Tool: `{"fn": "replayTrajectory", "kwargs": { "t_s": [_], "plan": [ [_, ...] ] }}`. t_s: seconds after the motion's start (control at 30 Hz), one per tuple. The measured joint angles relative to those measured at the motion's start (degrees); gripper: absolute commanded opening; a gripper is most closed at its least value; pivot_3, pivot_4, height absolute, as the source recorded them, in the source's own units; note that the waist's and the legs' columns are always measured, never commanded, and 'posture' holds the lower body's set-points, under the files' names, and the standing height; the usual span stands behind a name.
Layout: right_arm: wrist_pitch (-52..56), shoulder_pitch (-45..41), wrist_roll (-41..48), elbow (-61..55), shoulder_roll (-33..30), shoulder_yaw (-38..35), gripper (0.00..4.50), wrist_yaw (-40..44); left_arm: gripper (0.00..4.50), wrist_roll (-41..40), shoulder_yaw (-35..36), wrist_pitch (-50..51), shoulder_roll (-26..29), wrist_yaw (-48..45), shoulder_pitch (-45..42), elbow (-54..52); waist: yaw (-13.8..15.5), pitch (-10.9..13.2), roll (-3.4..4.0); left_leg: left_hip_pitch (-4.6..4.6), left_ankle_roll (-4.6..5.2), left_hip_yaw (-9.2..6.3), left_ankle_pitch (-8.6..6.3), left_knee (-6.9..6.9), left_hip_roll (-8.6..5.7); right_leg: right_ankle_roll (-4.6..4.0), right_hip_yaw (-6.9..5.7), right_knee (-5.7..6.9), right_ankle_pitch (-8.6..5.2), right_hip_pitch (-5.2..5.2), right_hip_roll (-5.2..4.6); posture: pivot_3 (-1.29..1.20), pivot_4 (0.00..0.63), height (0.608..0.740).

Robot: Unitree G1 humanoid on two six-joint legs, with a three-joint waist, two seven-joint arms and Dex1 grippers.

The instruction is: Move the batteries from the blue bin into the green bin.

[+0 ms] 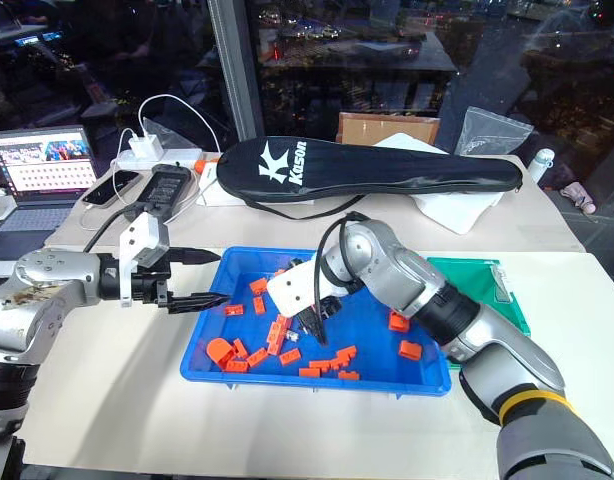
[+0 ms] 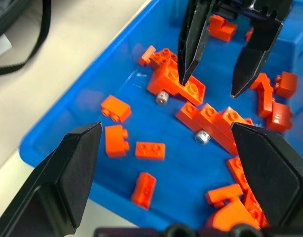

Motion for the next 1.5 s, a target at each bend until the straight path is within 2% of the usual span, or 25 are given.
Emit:
{"fn": "replayTrajectory", "kwargs": {
  "t_s": [0.17, 0.33, 0.5, 0.57, 0.6, 0.87, 1.07, 1.23, 1.27, 1.4, 1.43, 1.5],
  "plan": [
    [-5.9, -0.1, 0.0, 5.0, 3.5, 1.1, 3.92, 5.4, 4.5, -5.1, 4.0, 2.3, 2.0, -2.3, 4.5, -4.1, -0.2, 0.0, 0.0, 0.03, 0.0, 0.0, 0.0, -0.01, 0.03, -0.05, -0.02, 0.05, 0.02, -0.03, 0.01, 0.0, 0.15, 0.736],
    [-9.9, -0.7, -1.1, 10.3, 8.0, 1.3, 3.92, 6.0, 4.5, -7.9, 8.6, 3.3, 5.6, -4.5, 8.5, -7.6, -0.2, 0.0, 0.0, 0.13, -0.02, 0.01, 0.01, -0.01, 0.03, -0.06, -0.04, 0.08, 0.02, 0.03, 0.0, 0.0, 0.15, 0.736],
    [-12.7, -1.8, -2.3, 14.6, 9.8, 1.3, 3.92, 5.9, 4.5, -7.6, 8.8, 3.3, 8.9, -6.5, 13.2, -8.7, 0.0, 0.0, 0.0, 0.12, -0.02, 0.01, 0.01, 0.0, 0.03, -0.1, -0.08, 0.07, 0.0, -0.03, -0.01, 0.0, 0.15, 0.736],
    [-13.5, -2.5, -2.6, 16.1, 10.8, 1.3, 3.41, 5.9, 4.5, -7.3, 8.8, 3.3, 9.4, -6.6, 13.9, -8.8, 0.0, 0.0, -0.01, 0.12, -0.03, 0.01, 0.01, -0.01, 0.03, -0.11, -0.08, 0.06, -0.01, -0.04, -0.01, 0.0, 0.15, 0.736],
    [-13.8, -2.6, -2.8, 16.6, 11.0, 1.3, 3.3, 5.9, 4.5, -7.2, 8.8, 3.2, 9.5, -6.6, 14.0, -8.8, 0.1, 0.0, -0.01, 0.13, -0.03, 0.01, 0.01, -0.01, 0.03, -0.11, -0.09, 0.06, -0.01, -0.06, -0.01, 0.0, 0.15, 0.736],
    [-14.6, -2.6, -3.6, 19.7, 12.4, 1.2, 0.56, 6.3, 4.5, -6.7, 8.7, 3.1, 9.5, -5.5, 13.9, -9.0, 0.0, 0.0, -0.01, 0.13, -0.03, 0.01, 0.01, -0.04, 0.04, -0.13, -0.08, 0.09, -0.02, -0.03, -0.01, 0.0, 0.15, 0.736],
    [-15.4, -2.7, -3.8, 19.6, 12.2, 1.0, 0.47, 7.3, 4.5, -6.0, 7.9, 3.0, 9.4, -5.3, 12.6, -8.2, 0.0, 0.0, -0.01, 0.13, -0.03, 0.01, 0.01, -0.04, 0.03, -0.13, -0.09, 0.08, -0.02, -0.02, -0.01, 0.0, 0.15, 0.736],
    [-11.4, -4.4, -1.5, 13.3, 7.8, -2.9, 0.47, 10.8, 4.5, -5.4, 5.5, 2.5, 8.6, -5.4, 10.3, -7.2, 0.2, 0.0, -0.01, 0.07, -0.05, 0.01, 0.02, -0.03, 0.03, -0.13, -0.1, 0.08, -0.02, -0.02, -0.01, 0.0, 0.15, 0.736],
    [-8.7, -4.6, 0.0, 10.5, 5.6, -2.9, 0.47, 11.6, 4.5, -5.4, 5.0, 2.4, 8.5, -5.5, 9.8, -7.0, 0.3, 0.0, 0.0, 0.06, -0.05, 0.0, 0.02, -0.05, 0.03, -0.13, -0.11, 0.07, -0.02, -0.01, -0.02, 0.0, 0.15, 0.736],
    [5.1, -3.5, 8.3, -3.5, -12.0, -1.1, 0.47, 13.0, 4.5, -4.6, 2.4, 2.2, 7.8, -5.8, 7.6, -5.0, 1.1, 0.0, -0.01, 0.1, -0.05, 0.0, 0.0, -0.01, 0.01, -0.14, -0.18, -0.11, -0.03, -0.09, -0.08, 0.0, 0.15, 0.736],
    [7.3, -2.6, 8.8, -5.0, -14.8, -1.1, 0.47, 13.0, 4.5, -4.3, 1.5, 2.2, 7.4, -6.1, 6.9, -4.1, 1.0, 0.0, -0.04, 0.18, -0.03, 0.01, -0.02, -0.01, 0.01, -0.17, -0.18, -0.1, -0.06, -0.06, -0.07, 0.0, 0.15, 0.736],
    [9.6, -1.1, 8.4, -5.7, -15.6, -1.2, 0.47, 13.0, 4.5, -4.0, 0.1, 2.0, 6.8, -6.7, 5.5, -3.2, 0.3, 0.0, -0.06, 0.18, -0.03, 0.01, -0.01, -0.05, 0.03, -0.06, -0.15, -0.02, -0.21, 0.0, -0.04, 0.0, 0.15, 0.736]
  ]
}}
